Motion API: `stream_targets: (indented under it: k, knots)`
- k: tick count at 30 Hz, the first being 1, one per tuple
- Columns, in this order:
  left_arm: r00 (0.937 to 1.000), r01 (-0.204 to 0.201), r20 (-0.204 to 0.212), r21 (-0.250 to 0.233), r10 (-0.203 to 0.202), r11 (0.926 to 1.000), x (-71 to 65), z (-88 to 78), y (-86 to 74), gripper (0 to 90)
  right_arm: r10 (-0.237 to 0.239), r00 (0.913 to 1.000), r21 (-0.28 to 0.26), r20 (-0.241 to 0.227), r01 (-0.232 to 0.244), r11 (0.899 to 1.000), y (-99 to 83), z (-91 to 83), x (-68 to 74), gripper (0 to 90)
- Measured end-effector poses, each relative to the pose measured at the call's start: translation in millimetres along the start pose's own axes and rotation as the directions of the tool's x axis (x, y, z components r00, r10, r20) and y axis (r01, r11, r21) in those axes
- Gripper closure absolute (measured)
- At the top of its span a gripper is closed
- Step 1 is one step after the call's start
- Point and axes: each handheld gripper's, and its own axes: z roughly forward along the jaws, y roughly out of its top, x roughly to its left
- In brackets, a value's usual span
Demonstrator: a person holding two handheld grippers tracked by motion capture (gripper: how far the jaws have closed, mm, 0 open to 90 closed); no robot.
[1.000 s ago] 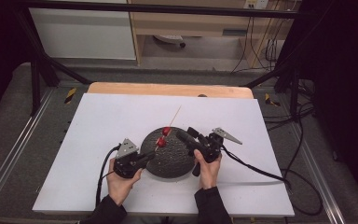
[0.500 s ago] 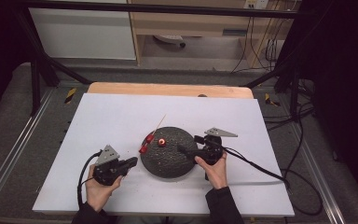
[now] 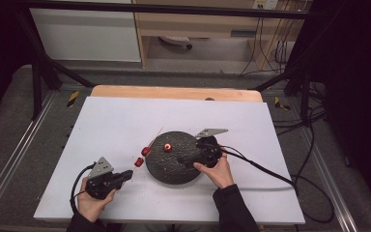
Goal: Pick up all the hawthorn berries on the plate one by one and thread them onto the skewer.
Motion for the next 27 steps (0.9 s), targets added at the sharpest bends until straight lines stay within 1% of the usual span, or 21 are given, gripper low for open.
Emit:
stream_targets:
  k: [2, 5, 7, 8, 12, 17, 19, 21, 24, 27]
  knots:
    - [1.0, 0.003, -0.006, 0.002, -0.003, 1.0, 2.6, -1.7, -2.6, 88.4, -0.009, 0.9999, 0.018, -0.006, 0.009, 1.0, 4.5, 1.7, 2.4, 2.3]
    - [0.9998, 0.005, -0.018, 0.003, -0.005, 1.0, 6.1, -5.6, -5.7, 88.3, -0.04, 0.9992, 0.048, -0.001, 0.04, 0.998, 10.9, 5.1, 4.5, 2.6]
    - [0.9998, 0.014, -0.017, 0.006, -0.013, 0.9999, 8.5, -7.5, -8.1, 88.3, -0.04, 0.9992, 0.067, -0.009, 0.041, 0.997, 14.8, 7.8, 5.5, 3.2]
    - [0.9998, 0.018, -0.013, 0.007, -0.018, 0.9998, 9.0, -7.9, -9.0, 88.4, -0.052, 0.9987, 0.079, -0.004, 0.052, 0.996, 17.8, 10.4, 6.1, 3.2]
    - [0.9998, 0.017, -0.013, 0.007, -0.017, 0.9998, 11.4, -10.1, -10.1, 88.4, -0.067, 0.9977, 0.115, 0.011, 0.065, 0.991, 24.8, 18.9, 6.9, 3.2]
    - [0.9997, 0.022, -0.009, 0.008, -0.022, 0.9997, 12.3, -10.4, -10.3, 88.3, -0.1, 0.9948, 0.179, 0.021, 0.094, 0.979, 33.9, 32.8, 9.8, 3.8]
    - [0.9997, 0.022, -0.007, 0.007, -0.022, 0.9997, 11.9, -10.0, -9.8, 88.3, -0.127, 0.9914, 0.194, 0.032, 0.118, 0.974, 37.2, 38.5, 10.3, 4.8]
    - [0.9998, 0.018, -0.008, 0.011, -0.018, 0.9998, 11.8, -9.5, -9.7, 88.4, -0.117, 0.9925, 0.2, 0.036, 0.108, 0.974, 40.6, 44.3, 11.2, 5.3]
    - [0.9998, 0.02, -0.007, 0.012, -0.02, 0.9997, 12.7, -9.2, -9.7, 88.3, -0.125, 0.9915, 0.212, 0.035, 0.115, 0.97, 45.1, 52.9, 11.6, 7.4]
    - [0.9997, 0.021, -0.008, 0.011, -0.021, 0.9997, 12.7, -9.0, -9.6, 88.3, -0.15, 0.9879, 0.239, 0.041, 0.136, 0.961, 49.1, 62.0, 12.3, 10.6]
